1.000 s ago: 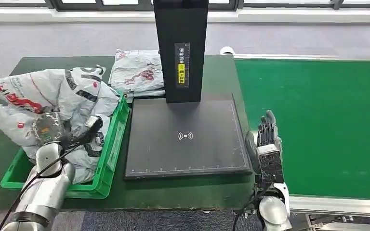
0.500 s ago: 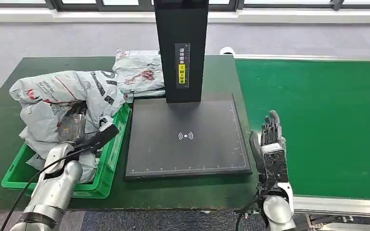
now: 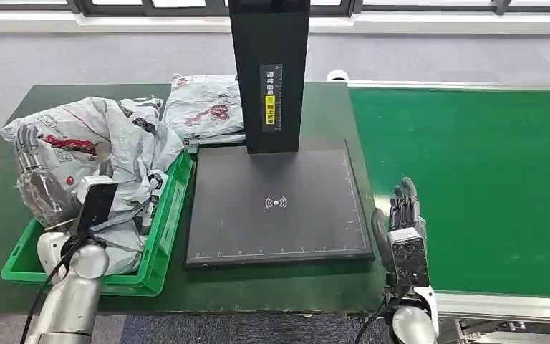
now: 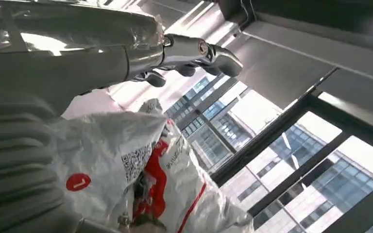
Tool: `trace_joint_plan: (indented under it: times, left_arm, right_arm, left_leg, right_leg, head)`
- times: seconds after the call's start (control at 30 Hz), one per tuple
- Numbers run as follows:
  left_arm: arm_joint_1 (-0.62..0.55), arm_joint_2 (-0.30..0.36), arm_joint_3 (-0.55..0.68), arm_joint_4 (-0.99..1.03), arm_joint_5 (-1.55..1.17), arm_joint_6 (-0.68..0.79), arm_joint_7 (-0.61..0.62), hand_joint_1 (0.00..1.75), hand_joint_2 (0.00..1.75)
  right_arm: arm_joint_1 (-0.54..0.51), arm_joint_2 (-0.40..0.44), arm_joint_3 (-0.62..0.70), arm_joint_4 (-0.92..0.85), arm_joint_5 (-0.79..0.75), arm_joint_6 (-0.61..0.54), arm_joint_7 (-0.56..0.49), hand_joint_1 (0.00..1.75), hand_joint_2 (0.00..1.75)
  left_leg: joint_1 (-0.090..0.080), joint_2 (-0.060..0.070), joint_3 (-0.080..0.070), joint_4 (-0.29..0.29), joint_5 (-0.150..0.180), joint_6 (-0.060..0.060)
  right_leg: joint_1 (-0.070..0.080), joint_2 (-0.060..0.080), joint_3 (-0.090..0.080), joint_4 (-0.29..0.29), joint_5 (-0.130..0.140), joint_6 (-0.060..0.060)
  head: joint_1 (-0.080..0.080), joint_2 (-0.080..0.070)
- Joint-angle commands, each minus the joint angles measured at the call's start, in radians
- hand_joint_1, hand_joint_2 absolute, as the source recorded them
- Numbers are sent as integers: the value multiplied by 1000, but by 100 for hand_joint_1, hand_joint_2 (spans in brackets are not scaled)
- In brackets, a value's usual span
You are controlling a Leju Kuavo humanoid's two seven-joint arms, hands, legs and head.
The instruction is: Moved the parcel from conveyor to table for the left to box.
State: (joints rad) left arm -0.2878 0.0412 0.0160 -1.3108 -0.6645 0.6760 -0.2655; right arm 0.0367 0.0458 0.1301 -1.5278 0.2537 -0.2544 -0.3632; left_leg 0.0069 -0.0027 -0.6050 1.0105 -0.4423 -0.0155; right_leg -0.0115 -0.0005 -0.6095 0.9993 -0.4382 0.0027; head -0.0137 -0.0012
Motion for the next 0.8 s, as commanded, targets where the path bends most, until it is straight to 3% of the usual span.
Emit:
trace_joint_plan:
  times: [0.03,0.1,0.4,0.43,0.5,0.57,0.6,0.67,0.7,0.8]
  left_arm:
    - [6,-68,99,-32,35,22,-73,0,0]
    - [0,-104,142,-42,47,22,-138,0,0]
    - [37,-140,39,-127,38,22,-167,0,0]
    - [55,-104,-65,-165,195,-104,-195,0,175]
    - [45,-87,-202,-148,425,-432,-145,0,175]
    - [-20,-118,-293,-18,523,-547,-148,0,175]
    - [-72,-138,-356,79,517,-548,-189,0,175]
    - [-148,-189,-429,233,533,-540,-220,0,175]
    - [-177,-206,-460,283,514,-508,-230,0,175]
    - [-261,-261,-527,410,530,-501,-230,0,175]
  right_arm:
    - [-23,28,-33,52,-1,-6,-2,0,175]
    - [-21,31,-34,51,-1,-14,-7,0,175]
    - [37,13,-44,19,-24,-36,-28,0,175]
    - [39,7,-39,17,-30,-37,-45,0,0]
    - [-7,1,-12,59,-11,-49,-86,0,0]
    - [-95,6,28,143,0,-54,-102,0,0]
    - [-157,14,58,204,2,-56,-113,0,175]
    - [-241,35,102,296,0,-79,-127,0,175]
    - [-265,42,119,325,-9,-85,-130,0,0]
    - [-317,57,173,380,12,-147,-121,0,0]
  left_leg:
    - [1,1,3,-1,0,0]
    - [0,0,2,-1,0,0]
    - [0,-2,3,-1,-1,1]
    - [0,-1,4,-2,-1,1]
    - [0,-2,3,-1,-1,1]
    - [0,-2,2,-1,-1,1]
    - [0,-4,3,-1,0,2]
    - [0,-4,2,-2,1,2]
    - [0,-6,1,-2,2,3]
    - [0,-2,1,-1,3,4]
  right_leg:
    - [1,1,3,-1,0,0]
    - [1,0,2,-1,0,0]
    - [0,-2,4,-2,-1,0]
    - [0,-1,5,-2,-1,0]
    - [0,-2,3,-1,-1,0]
    - [0,-2,2,-1,-1,0]
    - [0,-3,3,-2,0,0]
    - [0,-4,4,-3,1,0]
    - [0,-6,4,-3,1,1]
    - [-1,-2,3,-3,4,3]
  head:
    - [0,0]
    - [0,0]
    - [0,0]
    - [0,0]
    - [0,0]
    - [0,0]
    - [0,0]
    - [0,0]
    - [0,0]
    - [0,0]
